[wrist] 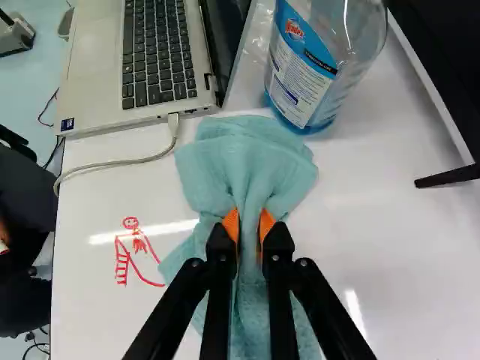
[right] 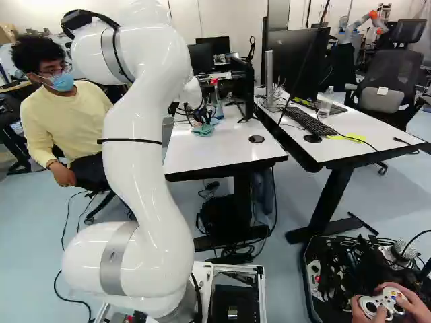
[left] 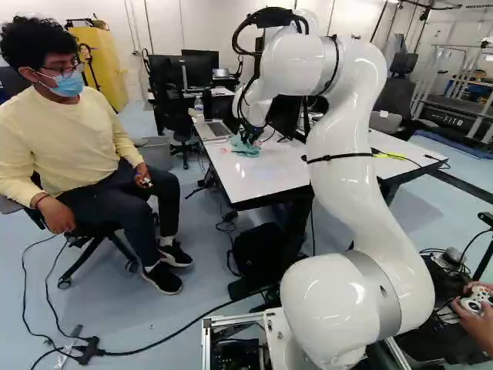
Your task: Clean the table with the green towel
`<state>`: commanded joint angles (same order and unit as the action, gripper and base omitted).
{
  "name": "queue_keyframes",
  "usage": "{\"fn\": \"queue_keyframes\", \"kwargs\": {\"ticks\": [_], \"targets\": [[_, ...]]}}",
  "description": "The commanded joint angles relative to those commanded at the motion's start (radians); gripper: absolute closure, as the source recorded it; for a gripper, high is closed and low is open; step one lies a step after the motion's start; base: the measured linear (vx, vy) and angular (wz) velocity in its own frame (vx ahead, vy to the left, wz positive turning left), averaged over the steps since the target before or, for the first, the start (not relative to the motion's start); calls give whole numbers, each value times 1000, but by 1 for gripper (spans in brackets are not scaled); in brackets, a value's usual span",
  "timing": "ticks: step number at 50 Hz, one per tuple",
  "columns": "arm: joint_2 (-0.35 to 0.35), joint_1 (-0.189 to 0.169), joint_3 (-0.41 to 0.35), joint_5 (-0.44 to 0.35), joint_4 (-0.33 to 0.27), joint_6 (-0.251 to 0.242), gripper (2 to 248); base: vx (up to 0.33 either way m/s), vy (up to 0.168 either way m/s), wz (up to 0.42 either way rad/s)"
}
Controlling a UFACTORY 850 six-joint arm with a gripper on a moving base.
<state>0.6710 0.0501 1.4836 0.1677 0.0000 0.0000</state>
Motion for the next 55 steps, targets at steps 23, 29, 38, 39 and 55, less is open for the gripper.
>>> {"fn": "queue_keyframes", "kwargs": {"ticks": [23,29,38,39,55], "targets": [[59,33,85,0,0,0,199,0,0,0],[66,47,94,0,0,0,199,0,0,0],[71,69,102,0,0,0,199,0,0,0],[72,72,103,0,0,0,199,0,0,0],[82,111,117,0,0,0,199,0,0,0]]}}
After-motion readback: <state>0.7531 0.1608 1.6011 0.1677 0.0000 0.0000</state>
